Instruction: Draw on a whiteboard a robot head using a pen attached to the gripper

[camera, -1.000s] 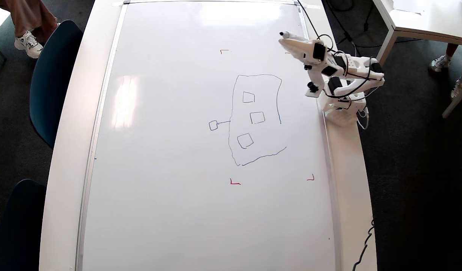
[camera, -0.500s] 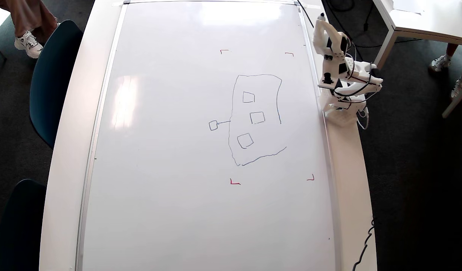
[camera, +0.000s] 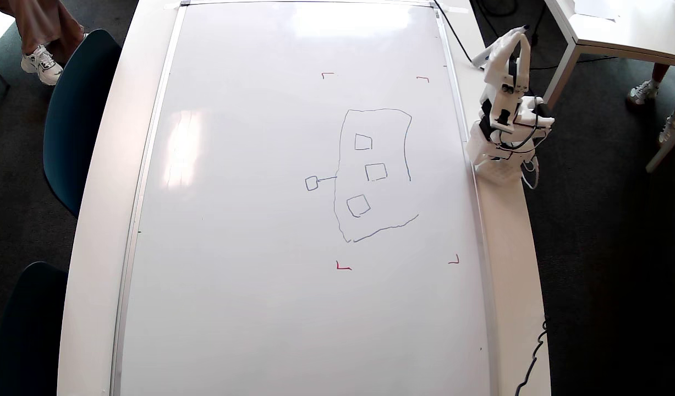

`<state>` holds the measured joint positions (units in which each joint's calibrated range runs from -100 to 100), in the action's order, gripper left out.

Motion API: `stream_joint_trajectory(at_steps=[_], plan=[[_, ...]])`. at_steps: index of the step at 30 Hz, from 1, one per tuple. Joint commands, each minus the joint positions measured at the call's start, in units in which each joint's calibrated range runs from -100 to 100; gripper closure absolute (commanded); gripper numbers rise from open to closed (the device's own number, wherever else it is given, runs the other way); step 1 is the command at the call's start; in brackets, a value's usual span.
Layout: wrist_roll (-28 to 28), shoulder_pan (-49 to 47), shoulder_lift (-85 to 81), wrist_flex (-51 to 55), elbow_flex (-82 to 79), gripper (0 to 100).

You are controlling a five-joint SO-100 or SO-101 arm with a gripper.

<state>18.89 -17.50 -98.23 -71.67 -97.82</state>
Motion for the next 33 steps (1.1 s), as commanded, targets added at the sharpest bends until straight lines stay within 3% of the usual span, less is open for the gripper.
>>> stream_joint_trajectory(at_steps=[1, 6, 19, 33], plan=[[0.2, -0.2, -1.6, -1.5, -0.9, 99], [-0.7, 0.0, -1.6, -1.4, -1.6, 99], [-20.4, 13.1, -1.6, -2.6, -1.6, 99], [-20.0, 13.7, -1.6, -22.1, -1.6, 99]])
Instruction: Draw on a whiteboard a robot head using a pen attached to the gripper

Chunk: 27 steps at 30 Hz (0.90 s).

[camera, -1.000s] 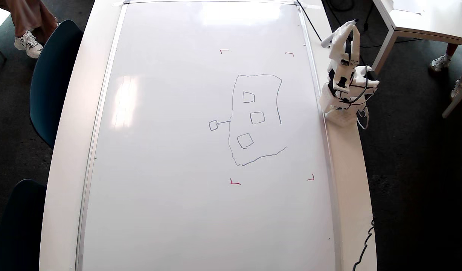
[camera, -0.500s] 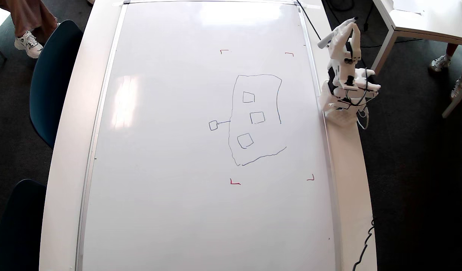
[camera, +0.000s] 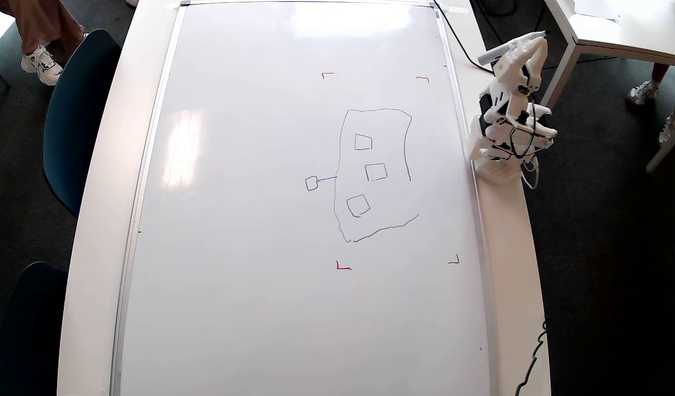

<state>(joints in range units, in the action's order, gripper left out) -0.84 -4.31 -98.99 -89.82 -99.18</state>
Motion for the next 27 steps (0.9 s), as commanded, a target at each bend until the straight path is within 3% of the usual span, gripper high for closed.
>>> stream_joint_trajectory(at_steps=[1, 9, 27], plan=[[-0.1, 0.5, -0.8, -4.9, -0.3, 99], [-0.3, 0.2, -0.8, -9.8, -0.3, 99], [0.0, 0.3, -0.8, -9.7, -0.3, 99]])
